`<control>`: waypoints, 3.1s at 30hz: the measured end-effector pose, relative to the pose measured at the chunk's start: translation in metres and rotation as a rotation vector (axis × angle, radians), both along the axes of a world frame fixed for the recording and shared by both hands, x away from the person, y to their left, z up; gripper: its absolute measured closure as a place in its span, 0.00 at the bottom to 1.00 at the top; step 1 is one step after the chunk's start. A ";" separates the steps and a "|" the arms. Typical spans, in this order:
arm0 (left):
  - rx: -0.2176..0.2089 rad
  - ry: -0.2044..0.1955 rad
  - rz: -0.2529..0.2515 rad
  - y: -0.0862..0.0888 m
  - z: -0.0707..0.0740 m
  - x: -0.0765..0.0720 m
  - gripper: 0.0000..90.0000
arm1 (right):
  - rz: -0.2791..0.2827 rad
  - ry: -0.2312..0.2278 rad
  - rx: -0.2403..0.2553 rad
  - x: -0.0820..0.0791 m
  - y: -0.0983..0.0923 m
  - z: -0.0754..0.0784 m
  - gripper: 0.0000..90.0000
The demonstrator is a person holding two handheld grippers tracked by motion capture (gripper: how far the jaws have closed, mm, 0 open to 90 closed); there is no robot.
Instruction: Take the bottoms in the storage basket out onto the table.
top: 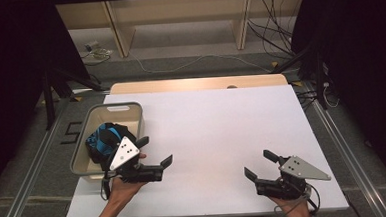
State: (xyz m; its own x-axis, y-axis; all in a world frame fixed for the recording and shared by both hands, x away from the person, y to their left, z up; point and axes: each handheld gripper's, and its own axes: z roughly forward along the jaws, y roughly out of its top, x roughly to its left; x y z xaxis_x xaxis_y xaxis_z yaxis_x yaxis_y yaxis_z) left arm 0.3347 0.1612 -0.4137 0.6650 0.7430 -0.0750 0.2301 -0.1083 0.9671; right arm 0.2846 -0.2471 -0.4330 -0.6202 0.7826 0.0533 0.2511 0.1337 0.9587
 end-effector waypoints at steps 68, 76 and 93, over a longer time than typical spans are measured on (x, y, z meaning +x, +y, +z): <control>0.172 0.142 0.065 0.038 0.028 0.076 0.03 | 0.018 0.000 -0.012 0.003 0.002 -0.002 0.18; 0.219 0.151 0.110 0.049 0.029 0.079 0.03 | 0.021 0.000 -0.009 0.003 0.001 -0.001 0.18; 0.241 0.185 0.208 0.083 0.034 0.083 0.03 | 0.022 -0.002 -0.017 0.003 0.002 -0.001 0.18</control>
State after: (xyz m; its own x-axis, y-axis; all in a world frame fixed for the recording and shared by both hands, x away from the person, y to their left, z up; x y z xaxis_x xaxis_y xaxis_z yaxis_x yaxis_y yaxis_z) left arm 0.4178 0.2444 -0.3802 0.4895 0.8719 0.0141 0.4398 -0.2608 0.8594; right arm 0.2877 -0.2450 -0.4345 -0.6370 0.7699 0.0388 0.2462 0.1555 0.9567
